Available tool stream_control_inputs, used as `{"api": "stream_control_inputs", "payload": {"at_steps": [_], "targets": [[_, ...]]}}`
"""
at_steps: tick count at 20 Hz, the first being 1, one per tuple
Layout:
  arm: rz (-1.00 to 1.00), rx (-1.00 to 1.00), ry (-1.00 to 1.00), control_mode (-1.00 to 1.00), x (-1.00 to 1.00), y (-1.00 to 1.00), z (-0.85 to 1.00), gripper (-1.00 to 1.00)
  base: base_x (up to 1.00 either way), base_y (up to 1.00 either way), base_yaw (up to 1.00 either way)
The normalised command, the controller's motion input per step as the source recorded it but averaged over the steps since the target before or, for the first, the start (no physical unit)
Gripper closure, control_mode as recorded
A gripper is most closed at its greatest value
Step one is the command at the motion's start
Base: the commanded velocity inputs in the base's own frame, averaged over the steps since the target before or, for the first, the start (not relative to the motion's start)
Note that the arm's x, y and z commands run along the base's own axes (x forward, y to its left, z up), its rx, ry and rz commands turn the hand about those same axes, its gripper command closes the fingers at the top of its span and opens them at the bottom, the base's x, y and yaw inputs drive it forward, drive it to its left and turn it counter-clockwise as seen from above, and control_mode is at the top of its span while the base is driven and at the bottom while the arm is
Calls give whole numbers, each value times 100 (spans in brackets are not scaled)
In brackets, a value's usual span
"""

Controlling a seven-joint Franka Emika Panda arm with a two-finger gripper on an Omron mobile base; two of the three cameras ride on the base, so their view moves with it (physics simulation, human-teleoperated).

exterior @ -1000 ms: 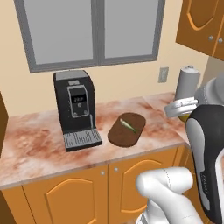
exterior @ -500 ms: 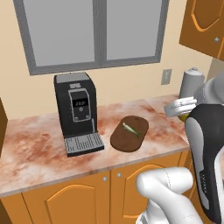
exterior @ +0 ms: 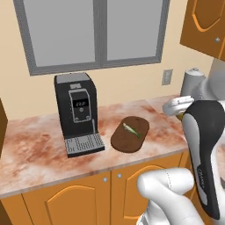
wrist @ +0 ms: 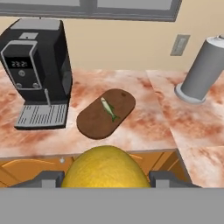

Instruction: Retrieve a lemon from the fridge and place it on the cutting board with the fish.

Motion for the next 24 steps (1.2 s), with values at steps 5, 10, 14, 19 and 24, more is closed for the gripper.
{"api": "stream_control_inputs", "payload": {"at_steps": [5, 10, 14, 19, 24], "targets": [[0, 0, 15, -100, 53, 0, -26, 100, 0, 0, 0], [0, 0, 20, -100, 62, 3, -39, 100, 0, 0, 0], [-4, 0, 4, -100, 46, -6, -45, 100, 0, 0, 0], [-16, 0, 7, -100, 55, -6, -57, 100, 0, 0, 0], [-20, 5, 7, -100, 86, -2, -32, 100, 0, 0, 0]]}}
